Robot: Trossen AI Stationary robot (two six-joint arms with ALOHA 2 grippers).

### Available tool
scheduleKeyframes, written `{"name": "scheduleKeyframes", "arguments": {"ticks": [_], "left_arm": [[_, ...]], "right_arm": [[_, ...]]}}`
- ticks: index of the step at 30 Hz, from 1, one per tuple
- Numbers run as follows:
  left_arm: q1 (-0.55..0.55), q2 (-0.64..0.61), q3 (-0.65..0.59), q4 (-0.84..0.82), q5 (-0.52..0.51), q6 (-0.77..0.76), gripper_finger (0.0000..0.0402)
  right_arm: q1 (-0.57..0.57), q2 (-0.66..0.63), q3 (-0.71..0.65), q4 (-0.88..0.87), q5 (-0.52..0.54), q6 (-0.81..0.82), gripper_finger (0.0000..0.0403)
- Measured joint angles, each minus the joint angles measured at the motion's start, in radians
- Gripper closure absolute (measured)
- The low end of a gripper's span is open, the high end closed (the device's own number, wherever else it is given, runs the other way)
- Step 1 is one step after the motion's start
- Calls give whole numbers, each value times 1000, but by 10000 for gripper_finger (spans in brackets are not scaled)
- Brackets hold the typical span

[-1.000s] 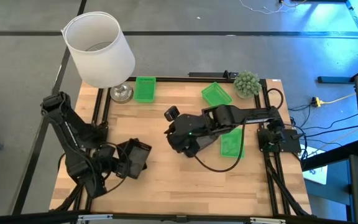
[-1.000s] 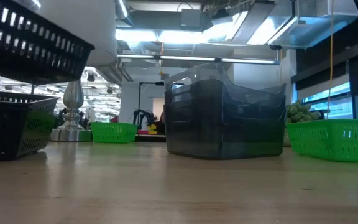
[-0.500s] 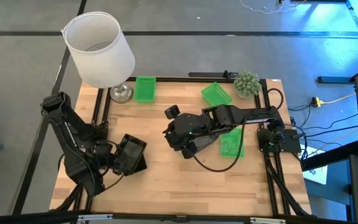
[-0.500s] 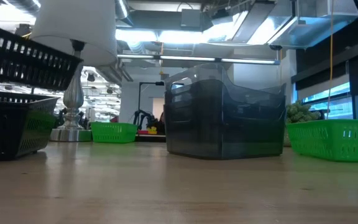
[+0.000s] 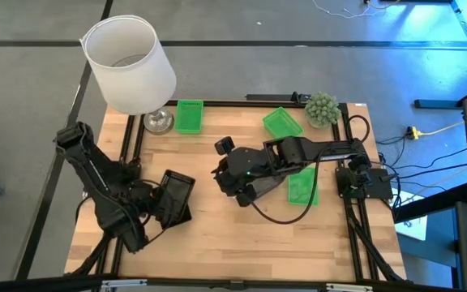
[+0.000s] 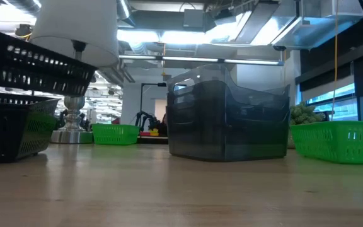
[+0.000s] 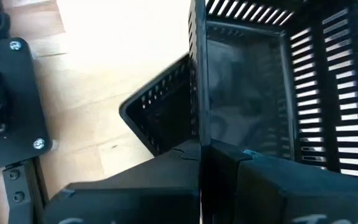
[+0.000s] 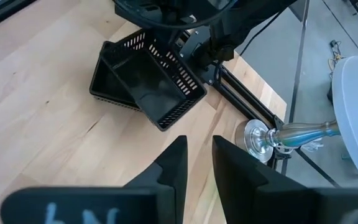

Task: Stack baskets by color
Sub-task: Stack the top black bin on top of the bottom black bin

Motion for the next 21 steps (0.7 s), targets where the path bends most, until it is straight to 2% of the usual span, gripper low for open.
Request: {"name": "scheduleKeyframes", "arguments": {"ticks": [6,13,21], "left_arm": [[14,5,1,26,21,10,401],[18,84,1,22,30,-10,401],[15,163,1,99,125,5,401]], "right_arm": [[-2,0,0,0,25,-2,327],[-3,0,0,0,25,-4,327],[-27,0,0,-1,25,-8,327]]}}
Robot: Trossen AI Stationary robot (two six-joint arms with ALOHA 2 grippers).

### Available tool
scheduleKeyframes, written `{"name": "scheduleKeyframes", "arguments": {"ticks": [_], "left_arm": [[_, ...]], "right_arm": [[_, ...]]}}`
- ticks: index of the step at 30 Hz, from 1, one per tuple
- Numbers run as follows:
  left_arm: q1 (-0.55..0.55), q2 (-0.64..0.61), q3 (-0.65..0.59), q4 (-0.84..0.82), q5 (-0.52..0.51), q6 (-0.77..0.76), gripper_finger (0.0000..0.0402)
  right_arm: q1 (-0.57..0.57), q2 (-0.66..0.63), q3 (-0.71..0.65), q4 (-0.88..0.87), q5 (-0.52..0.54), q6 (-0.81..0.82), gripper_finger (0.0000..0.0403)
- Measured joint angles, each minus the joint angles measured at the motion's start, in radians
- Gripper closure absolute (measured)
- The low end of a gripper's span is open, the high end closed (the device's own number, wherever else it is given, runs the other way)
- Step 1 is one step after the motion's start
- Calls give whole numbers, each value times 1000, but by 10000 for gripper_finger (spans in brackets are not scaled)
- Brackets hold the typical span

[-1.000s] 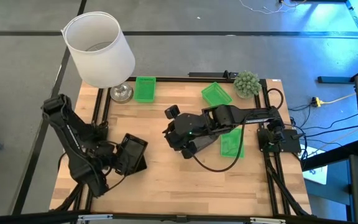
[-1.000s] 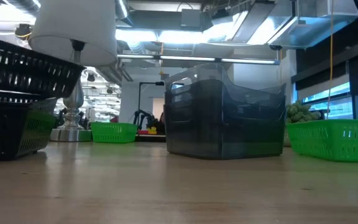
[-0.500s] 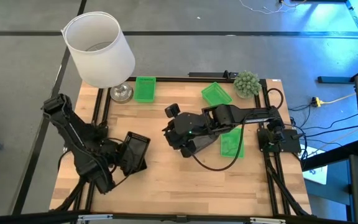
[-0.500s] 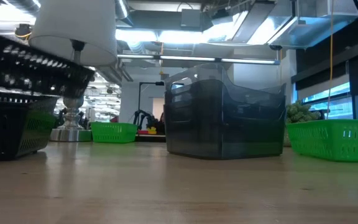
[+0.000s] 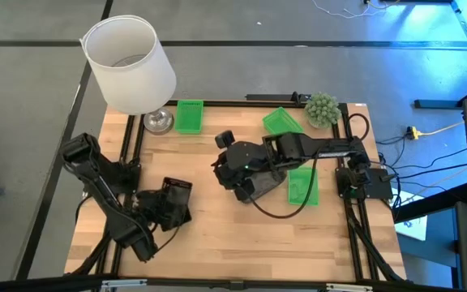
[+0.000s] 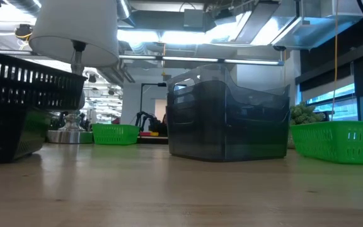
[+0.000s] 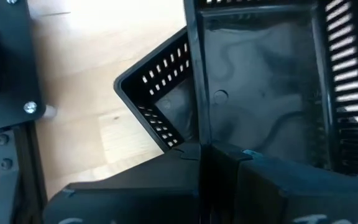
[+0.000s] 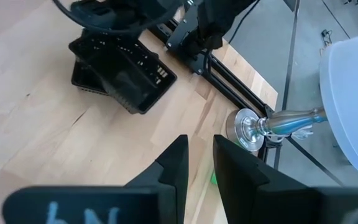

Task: Stack baskets by color
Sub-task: Stack the top black bin on top of the bottom black bin

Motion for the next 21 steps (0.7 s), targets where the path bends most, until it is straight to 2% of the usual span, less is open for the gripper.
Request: {"name": "scheduleKeyframes", "arguments": {"ticks": [8,13,21], "left_arm": [[26,16,0,55,-35,-6,401],[37,12,15,36,-159,-13,401],[69,11,133,-108,-135,-14,401]], "right_arm": [[-23,0,0,0,0,0,327],[-25,0,0,0,-1,0,327],[-30,0,0,0,4,0,327]]}}
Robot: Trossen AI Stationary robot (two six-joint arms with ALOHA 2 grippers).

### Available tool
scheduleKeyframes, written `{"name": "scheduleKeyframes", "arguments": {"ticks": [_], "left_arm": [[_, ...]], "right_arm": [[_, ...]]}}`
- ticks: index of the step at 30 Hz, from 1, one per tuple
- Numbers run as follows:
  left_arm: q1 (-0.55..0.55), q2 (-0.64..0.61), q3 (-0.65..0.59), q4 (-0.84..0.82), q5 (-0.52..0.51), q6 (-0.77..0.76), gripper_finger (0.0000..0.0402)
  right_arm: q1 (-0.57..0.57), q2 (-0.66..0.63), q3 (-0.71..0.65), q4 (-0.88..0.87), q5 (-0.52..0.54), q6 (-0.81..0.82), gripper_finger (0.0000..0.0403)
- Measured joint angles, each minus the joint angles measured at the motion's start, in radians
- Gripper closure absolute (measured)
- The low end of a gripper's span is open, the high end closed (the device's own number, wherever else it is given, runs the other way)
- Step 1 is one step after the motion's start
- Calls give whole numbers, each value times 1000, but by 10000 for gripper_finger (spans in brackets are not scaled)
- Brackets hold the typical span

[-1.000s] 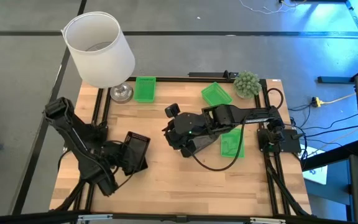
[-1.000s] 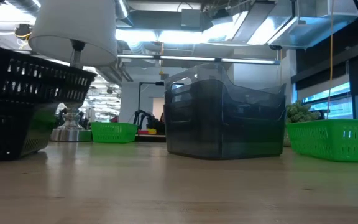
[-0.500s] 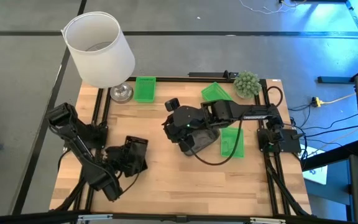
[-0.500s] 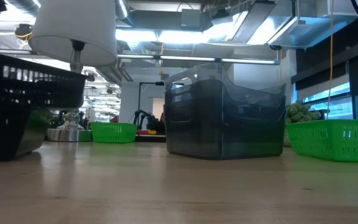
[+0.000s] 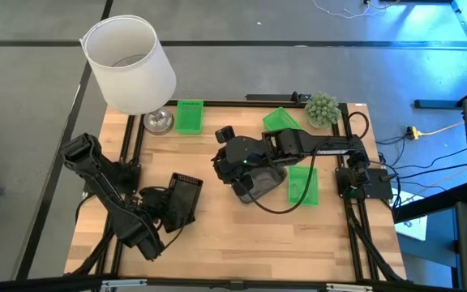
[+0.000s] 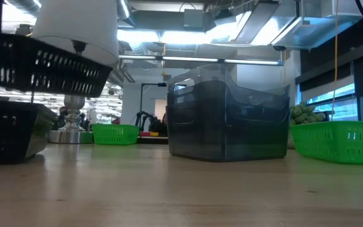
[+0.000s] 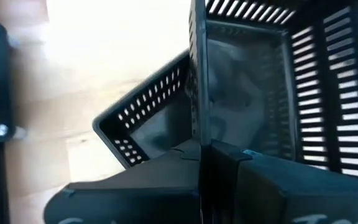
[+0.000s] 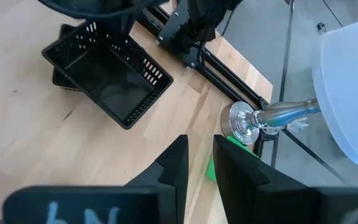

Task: Stack baskets by color
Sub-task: Stack the top black bin on top of the bottom black bin

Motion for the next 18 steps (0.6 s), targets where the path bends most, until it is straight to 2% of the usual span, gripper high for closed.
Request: {"name": "scheduleKeyframes", "arguments": {"ticks": [7,12,18], "left_arm": [[47,-2,139,-170,-21,8,401],[109,-6,173,-170,-43,-7,401],[153,-3,176,-170,60,18,401]], "right_arm": [[-16,0,0,0,12,-4,327],[-27,0,0,5,12,-39,327],[-27,0,0,46,14,-73,327]]}}
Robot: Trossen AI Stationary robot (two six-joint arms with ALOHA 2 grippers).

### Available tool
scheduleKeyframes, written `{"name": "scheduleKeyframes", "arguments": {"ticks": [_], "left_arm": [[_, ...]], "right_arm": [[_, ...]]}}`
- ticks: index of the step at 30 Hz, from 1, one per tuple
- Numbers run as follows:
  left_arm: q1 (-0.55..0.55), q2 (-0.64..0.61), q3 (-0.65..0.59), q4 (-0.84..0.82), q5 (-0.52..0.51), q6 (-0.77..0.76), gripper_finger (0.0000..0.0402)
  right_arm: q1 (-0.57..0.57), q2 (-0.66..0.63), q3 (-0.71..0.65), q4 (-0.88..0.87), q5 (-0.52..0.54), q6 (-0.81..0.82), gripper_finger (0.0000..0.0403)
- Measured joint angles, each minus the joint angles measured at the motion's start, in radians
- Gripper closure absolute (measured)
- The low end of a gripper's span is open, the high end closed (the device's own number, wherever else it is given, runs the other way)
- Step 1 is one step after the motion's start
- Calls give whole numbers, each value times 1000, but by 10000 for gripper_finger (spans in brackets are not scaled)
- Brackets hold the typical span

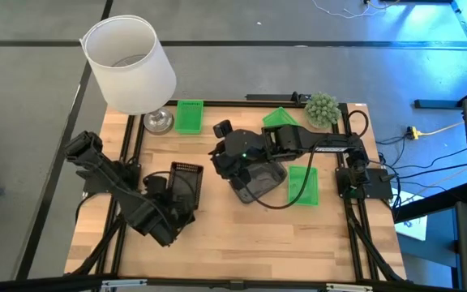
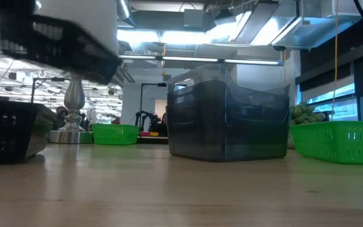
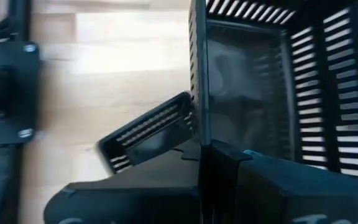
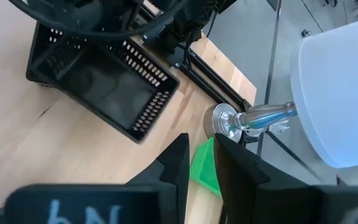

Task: Stack baskets by color
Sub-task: Stack the top black bin on top of the bottom black bin

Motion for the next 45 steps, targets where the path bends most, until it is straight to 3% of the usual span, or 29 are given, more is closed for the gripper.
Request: {"name": "scheduleKeyframes", "arguments": {"ticks": [3,11,23,32,45], "left_arm": [[-9,20,0,-1,107,49,401],[-113,28,0,11,215,-8,401],[-92,44,-33,38,254,-6,401],[-76,43,-147,206,209,-6,401],[-8,35,-147,286,181,7,401]], "right_arm": [[0,0,0,-1,0,-27,327],[0,0,0,6,0,-49,327],[0,0,0,101,-1,-48,327],[0,0,0,105,-1,-49,327],[0,0,1,104,-1,-49,327]]}}
